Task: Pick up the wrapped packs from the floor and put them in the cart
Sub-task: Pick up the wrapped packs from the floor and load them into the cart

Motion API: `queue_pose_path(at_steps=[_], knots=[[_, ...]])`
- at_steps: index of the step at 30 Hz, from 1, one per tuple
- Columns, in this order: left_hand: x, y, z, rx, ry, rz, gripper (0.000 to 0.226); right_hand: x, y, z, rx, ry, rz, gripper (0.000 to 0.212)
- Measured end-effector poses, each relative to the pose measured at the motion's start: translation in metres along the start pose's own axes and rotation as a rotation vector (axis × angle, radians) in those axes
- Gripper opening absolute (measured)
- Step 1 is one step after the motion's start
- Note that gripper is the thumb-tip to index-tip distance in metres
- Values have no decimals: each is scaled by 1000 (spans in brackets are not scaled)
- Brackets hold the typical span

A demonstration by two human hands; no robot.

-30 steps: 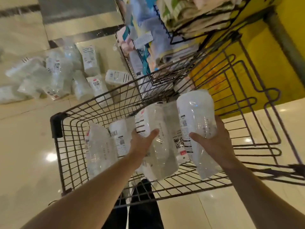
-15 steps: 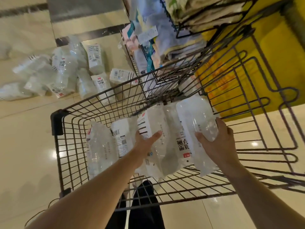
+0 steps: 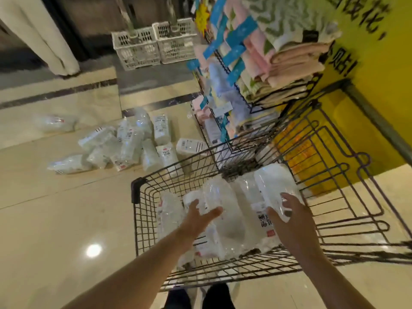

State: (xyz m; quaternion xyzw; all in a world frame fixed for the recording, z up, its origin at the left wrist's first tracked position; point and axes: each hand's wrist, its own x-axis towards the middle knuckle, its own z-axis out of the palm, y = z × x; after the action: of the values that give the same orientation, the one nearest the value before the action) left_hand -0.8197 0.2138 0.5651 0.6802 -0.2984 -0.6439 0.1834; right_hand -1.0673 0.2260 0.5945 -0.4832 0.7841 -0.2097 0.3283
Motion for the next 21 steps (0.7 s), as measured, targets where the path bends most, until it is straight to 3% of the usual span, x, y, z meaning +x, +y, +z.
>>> queue_pose_path(at_steps=[3, 9, 14, 21], knots=[[-42, 2, -52, 135, 60, 85, 83, -20, -34, 11, 83, -151, -104, 29], [-111, -18, -168, 620, 384, 280, 38, -59, -79, 45, 114, -361, -250, 7], [-151, -68, -251, 605, 526, 265, 28, -87, -108, 81, 70, -411, -233, 11], [-142, -140, -391, 651, 474, 247, 24, -128, -186, 170, 23, -446, -151, 18]])
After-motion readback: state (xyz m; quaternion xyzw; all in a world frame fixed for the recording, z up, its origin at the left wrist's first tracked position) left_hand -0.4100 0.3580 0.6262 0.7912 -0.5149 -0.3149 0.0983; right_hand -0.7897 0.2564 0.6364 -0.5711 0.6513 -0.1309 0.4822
